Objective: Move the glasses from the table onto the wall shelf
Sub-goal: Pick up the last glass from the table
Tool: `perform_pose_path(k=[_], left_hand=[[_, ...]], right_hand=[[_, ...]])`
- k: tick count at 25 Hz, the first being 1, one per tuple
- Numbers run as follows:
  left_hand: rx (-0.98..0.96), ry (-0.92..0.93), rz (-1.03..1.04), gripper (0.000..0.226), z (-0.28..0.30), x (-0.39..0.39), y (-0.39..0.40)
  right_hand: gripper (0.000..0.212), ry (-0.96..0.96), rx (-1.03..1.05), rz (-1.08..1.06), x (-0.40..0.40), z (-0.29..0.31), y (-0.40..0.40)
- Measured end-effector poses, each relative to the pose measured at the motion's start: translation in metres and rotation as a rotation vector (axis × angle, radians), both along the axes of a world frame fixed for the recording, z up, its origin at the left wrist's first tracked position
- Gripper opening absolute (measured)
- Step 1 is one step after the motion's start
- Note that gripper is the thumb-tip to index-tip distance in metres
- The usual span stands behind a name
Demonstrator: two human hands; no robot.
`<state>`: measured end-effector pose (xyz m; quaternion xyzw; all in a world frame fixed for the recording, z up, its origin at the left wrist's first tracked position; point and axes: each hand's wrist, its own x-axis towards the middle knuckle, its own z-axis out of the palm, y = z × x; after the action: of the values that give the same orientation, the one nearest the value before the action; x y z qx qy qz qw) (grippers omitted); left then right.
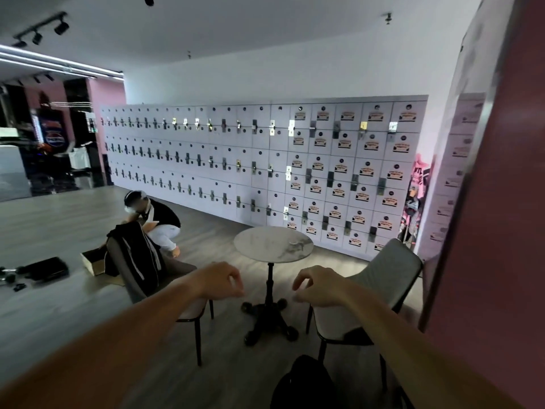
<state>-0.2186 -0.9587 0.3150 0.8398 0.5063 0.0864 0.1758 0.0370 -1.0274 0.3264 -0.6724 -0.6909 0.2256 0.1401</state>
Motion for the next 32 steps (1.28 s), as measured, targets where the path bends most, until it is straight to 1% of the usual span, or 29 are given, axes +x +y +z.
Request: perform_pose_path(k=[2, 4, 9, 15, 19, 21, 24, 28, 32], left_hand=[[0.011, -0.034, 0.029, 0.017, 0.003, 0.004, 0.041], [-0.006, -0.046, 0.052, 0.017, 0.001, 0.007, 0.074], [-0.034, -0.033, 0.075, 0.018, -0.024, -0.001, 0.18], [-0.041, -0.03, 0.015, 0.018, -0.035, -0.012, 0.323], [-0.036, 0.004, -0.035, 0.018, -0.031, -0.012, 0.425], [-0.037, -0.005, -0.057, 0.015, -0.032, -0.007, 0.462], [-0.081, -0.003, -0.119, 0.014, -0.035, 0.009, 0.513], [-0.132, -0.016, -0.17, 0.012, -0.042, 0.034, 0.575], [-0.154, 0.003, -0.19, 0.015, -0.05, 0.059, 0.638]], right_hand=[[0.02, 0.002, 0.013, 0.037, 0.004, 0.006, 0.05], [0.023, 0.002, 0.011, 0.047, 0.005, 0.006, 0.091], [0.026, -0.015, -0.031, 0.097, -0.004, -0.014, 0.196], [0.024, -0.036, -0.017, 0.033, -0.016, -0.027, 0.336], [0.015, -0.027, -0.006, -0.047, -0.023, -0.025, 0.421], [0.015, -0.035, 0.007, -0.081, -0.02, -0.023, 0.449], [0.023, -0.041, -0.02, -0.124, -0.011, -0.024, 0.488], [0.027, -0.042, -0.032, -0.188, 0.011, -0.034, 0.541], [0.027, -0.019, -0.035, -0.228, 0.036, -0.046, 0.6]])
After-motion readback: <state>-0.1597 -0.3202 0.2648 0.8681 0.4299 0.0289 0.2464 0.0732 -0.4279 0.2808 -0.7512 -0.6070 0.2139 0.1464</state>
